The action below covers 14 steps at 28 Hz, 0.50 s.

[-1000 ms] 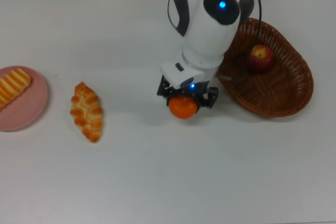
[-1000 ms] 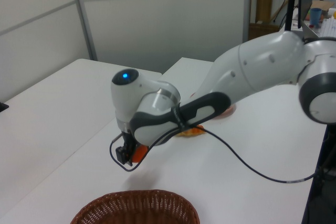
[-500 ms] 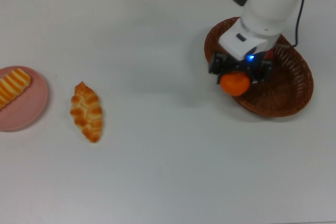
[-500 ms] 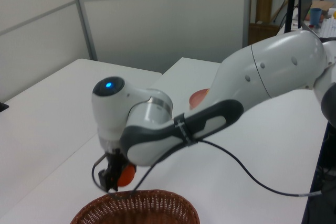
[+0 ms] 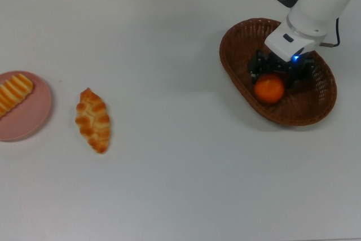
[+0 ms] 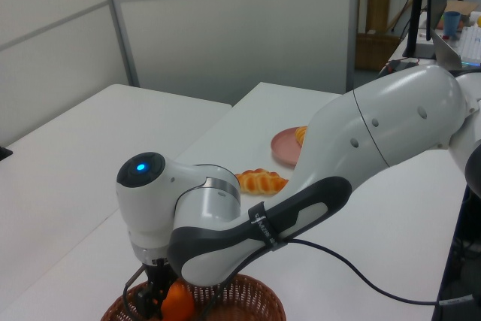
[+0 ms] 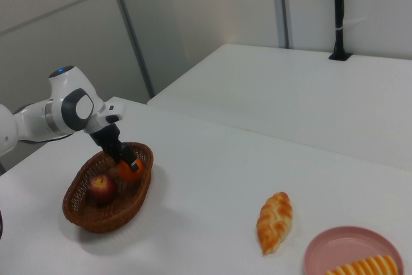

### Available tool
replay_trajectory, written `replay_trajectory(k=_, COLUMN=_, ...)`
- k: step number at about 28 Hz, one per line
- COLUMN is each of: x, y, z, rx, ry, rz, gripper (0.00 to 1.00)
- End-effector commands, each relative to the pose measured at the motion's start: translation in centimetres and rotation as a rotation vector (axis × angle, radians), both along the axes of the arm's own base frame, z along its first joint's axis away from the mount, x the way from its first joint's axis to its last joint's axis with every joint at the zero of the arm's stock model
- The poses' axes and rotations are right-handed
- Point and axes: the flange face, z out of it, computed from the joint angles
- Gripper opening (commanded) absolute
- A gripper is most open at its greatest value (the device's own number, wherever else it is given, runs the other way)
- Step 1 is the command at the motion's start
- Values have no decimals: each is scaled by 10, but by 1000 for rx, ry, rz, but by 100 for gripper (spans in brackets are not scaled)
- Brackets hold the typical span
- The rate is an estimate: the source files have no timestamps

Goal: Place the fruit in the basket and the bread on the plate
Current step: 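Move the gripper to the braided bread roll and grasp it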

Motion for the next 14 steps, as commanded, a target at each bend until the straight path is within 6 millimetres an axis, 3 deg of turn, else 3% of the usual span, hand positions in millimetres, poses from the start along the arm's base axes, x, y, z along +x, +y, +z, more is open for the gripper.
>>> replay_trajectory(k=1, x=-1, y=-3, z=8, rx=3, ry=7, rz=-24, gripper=100)
replay_trajectory(k=7, x=4, y=-20, z=26, rx=5, ry=4, rz=-51, gripper=100)
replay_trajectory(k=8, x=13, y=-47, z=38, rx=0, ry=12, rz=-84, gripper=100)
replay_trajectory(k=10, x=24, y=-81, z=45, rx=-4, ry=26, rz=-100, gripper=100)
replay_trajectory(k=12, x=38, y=-124, z=50, rx=-24, ry=58, rz=-24, gripper=100)
replay_trajectory(k=14, x=44, y=-149, z=49, rx=-43, ry=92, rz=57, gripper=100)
